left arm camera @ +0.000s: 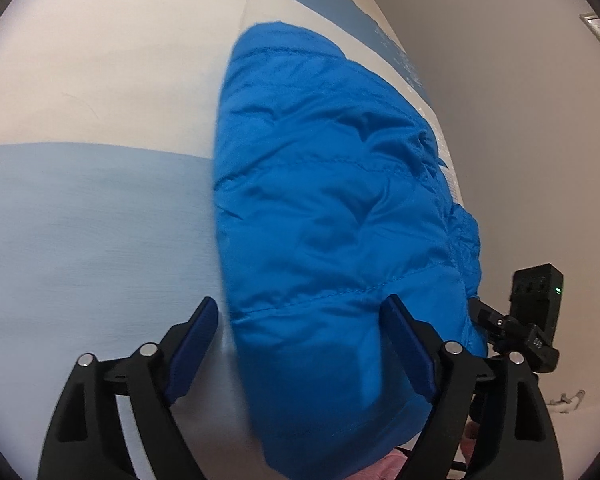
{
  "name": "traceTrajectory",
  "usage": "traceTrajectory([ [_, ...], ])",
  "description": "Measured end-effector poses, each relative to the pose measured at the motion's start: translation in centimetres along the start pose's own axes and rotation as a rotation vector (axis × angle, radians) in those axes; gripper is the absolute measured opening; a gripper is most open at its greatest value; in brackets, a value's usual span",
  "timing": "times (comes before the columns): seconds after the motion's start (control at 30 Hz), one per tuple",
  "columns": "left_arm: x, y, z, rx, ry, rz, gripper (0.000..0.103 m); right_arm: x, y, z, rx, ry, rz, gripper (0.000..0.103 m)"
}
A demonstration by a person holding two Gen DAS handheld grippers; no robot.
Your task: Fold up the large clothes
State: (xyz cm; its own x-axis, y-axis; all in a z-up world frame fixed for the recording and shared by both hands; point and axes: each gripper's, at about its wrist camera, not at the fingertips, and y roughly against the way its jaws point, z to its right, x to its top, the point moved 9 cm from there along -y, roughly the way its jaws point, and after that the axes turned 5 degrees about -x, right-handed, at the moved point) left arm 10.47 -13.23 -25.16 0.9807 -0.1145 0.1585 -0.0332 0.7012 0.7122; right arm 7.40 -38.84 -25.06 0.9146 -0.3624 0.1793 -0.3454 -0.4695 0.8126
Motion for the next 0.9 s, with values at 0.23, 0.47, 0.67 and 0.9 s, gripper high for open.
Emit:
traceTrajectory([
  [0.23,0.1,-2.9,0.7,-0.091,0.017,-0.042,0.1,-0.5,-1.4,0.9,0.067,-0.032,-0.033,0.099],
  [0.47,0.5,-4.0,1.6,-0.125,-0.001,-0.028,0.099,-0.6,-1.6,2.0,0.147,-0.053,-0.022,0.099],
  [0.67,0.1,-3.6,2.6,-0.102,-0.028,0.004,0.087,-1.4,-0.3,2.2,0.181,-0.03,0.004,0.07],
  [0.9,-0.2,-3.2,4.2,-0.098,-0.06,0.026,0.079,-2.2,1.3,1.2,0.162,-0.002,0.031,0.058],
])
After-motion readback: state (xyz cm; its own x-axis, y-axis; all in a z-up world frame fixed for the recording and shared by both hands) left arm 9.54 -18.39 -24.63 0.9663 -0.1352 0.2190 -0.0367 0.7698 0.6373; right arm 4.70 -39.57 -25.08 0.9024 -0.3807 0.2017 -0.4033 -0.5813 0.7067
